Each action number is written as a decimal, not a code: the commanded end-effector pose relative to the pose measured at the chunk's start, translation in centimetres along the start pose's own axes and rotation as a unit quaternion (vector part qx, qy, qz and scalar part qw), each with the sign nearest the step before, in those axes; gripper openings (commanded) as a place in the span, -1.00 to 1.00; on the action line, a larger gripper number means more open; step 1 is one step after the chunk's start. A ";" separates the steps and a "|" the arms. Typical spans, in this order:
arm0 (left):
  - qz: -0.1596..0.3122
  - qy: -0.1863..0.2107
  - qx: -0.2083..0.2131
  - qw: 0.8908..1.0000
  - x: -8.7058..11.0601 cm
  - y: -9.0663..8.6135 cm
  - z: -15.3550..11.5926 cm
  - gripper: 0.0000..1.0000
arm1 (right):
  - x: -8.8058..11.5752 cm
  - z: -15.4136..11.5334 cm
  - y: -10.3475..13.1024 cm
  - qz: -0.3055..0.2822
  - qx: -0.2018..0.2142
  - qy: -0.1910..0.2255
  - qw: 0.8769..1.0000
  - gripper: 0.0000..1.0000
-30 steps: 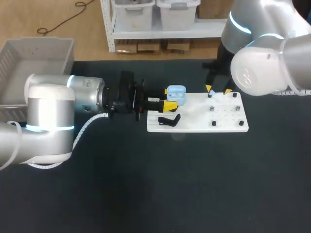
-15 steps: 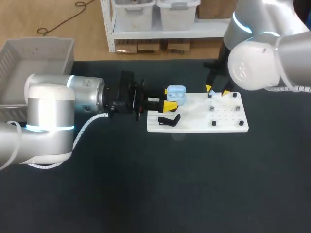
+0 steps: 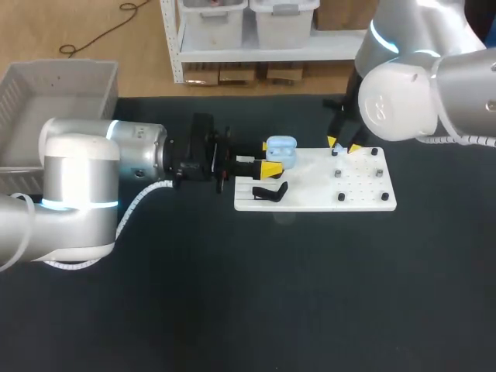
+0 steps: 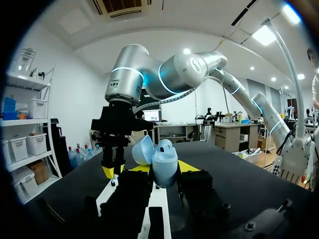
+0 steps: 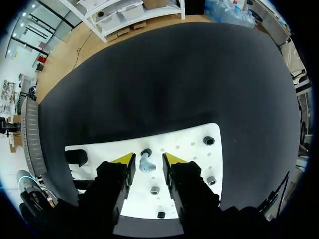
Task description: Pick up each earbud case from the left stands, insert the matching earbuds, close the lid, and place the case in the box.
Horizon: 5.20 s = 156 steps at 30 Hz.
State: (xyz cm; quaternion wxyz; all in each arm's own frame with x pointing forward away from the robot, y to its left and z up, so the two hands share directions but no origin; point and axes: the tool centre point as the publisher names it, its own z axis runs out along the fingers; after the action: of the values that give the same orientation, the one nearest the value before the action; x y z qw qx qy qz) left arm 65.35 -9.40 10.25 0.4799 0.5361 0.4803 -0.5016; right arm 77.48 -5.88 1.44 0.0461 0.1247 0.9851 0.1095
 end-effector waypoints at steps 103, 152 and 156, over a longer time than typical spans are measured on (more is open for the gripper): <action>0.000 0.000 -0.001 1.000 0.0 -0.1 0.0 -1.00 | 14.6 -15.1 11.6 -0.152 0.024 0.019 0.988 -1.00; 0.000 0.000 -0.001 1.000 0.0 -0.1 0.0 -1.00 | 14.9 -12.3 12.1 -0.291 0.055 0.083 0.951 -1.00; 0.000 0.000 -0.001 1.000 0.0 -0.1 0.0 -1.00 | 15.0 -12.2 12.2 -0.292 0.056 0.085 0.951 -1.00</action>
State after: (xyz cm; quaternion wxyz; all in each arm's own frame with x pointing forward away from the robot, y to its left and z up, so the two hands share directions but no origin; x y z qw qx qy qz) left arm 65.35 -9.40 10.25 0.4799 0.5361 0.4803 -0.5016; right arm 64.50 6.95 15.13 -0.0149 -0.1758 0.9832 0.0466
